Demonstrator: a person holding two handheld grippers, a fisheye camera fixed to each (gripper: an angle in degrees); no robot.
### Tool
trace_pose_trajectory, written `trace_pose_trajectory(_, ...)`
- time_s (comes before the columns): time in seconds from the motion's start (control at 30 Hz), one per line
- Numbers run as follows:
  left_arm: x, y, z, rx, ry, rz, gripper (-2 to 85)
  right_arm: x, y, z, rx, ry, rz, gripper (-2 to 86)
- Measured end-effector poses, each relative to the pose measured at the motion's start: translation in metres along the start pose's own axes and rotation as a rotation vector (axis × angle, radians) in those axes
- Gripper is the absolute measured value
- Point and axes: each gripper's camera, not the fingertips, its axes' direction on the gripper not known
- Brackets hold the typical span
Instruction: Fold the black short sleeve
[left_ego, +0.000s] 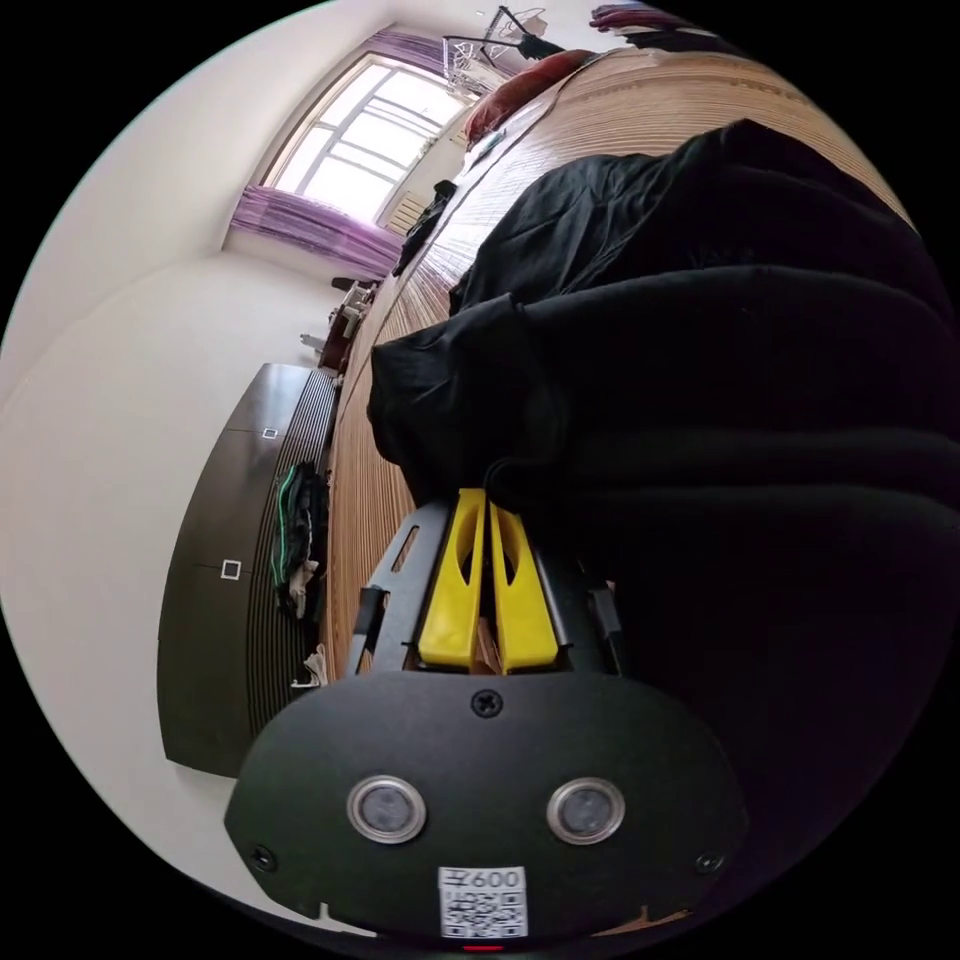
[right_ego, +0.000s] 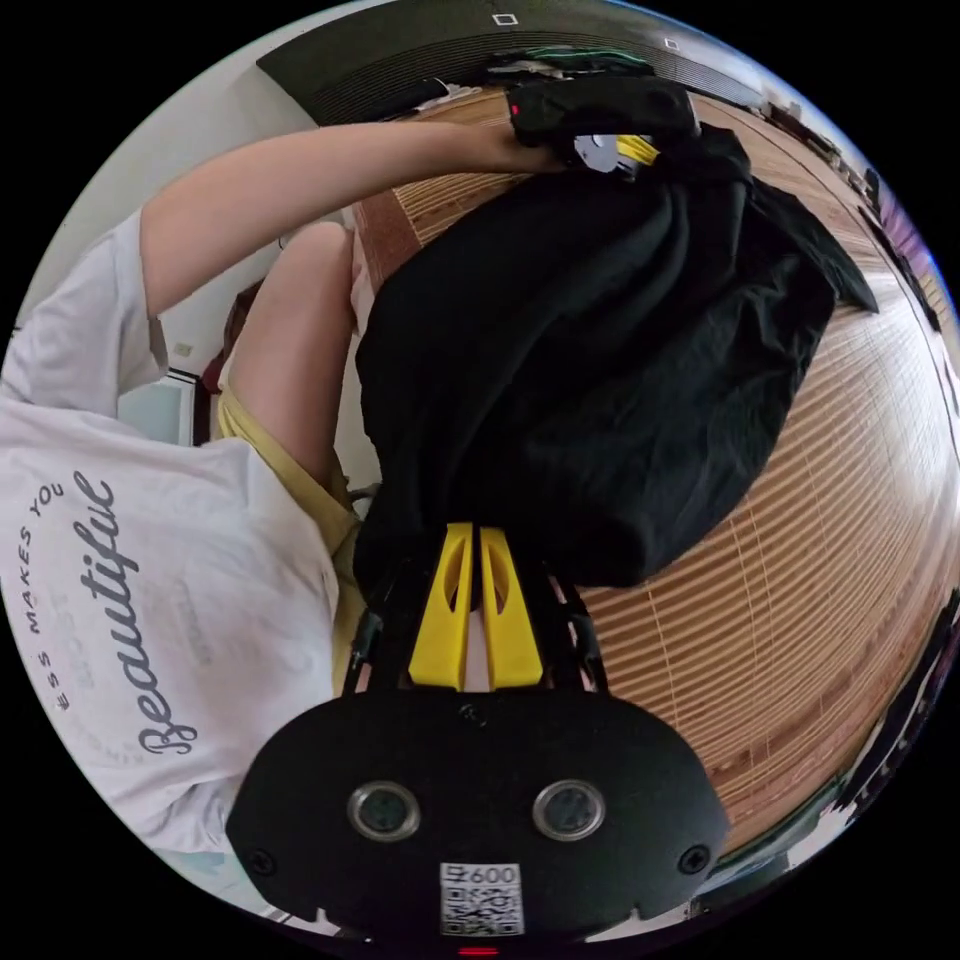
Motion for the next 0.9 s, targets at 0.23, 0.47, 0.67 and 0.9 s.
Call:
trace_pose_trajectory(0.23,0.061,0.037,-0.014,0.080,-0.332,0.033,0.4,0.094,0.048,-0.066,0.198,-0.193,0.252,-0.8)
trace_pose_trajectory(0.47,0.031,0.066,-0.016,0.110,-0.166,0.022,0.9,0.157,0.161,-0.101,0.674,-0.336,0.443,-0.8)
trace_pose_trajectory(0.67,-0.040,0.165,-0.066,0.365,0.041,-0.206,1.1,0.131,0.190,-0.127,0.863,-0.090,0.530,-0.9)
trace_pose_trajectory(0.9,-0.016,0.221,-0.155,0.528,0.175,0.217,0.8,0.171,0.086,-0.188,0.514,0.099,0.372,-0.9)
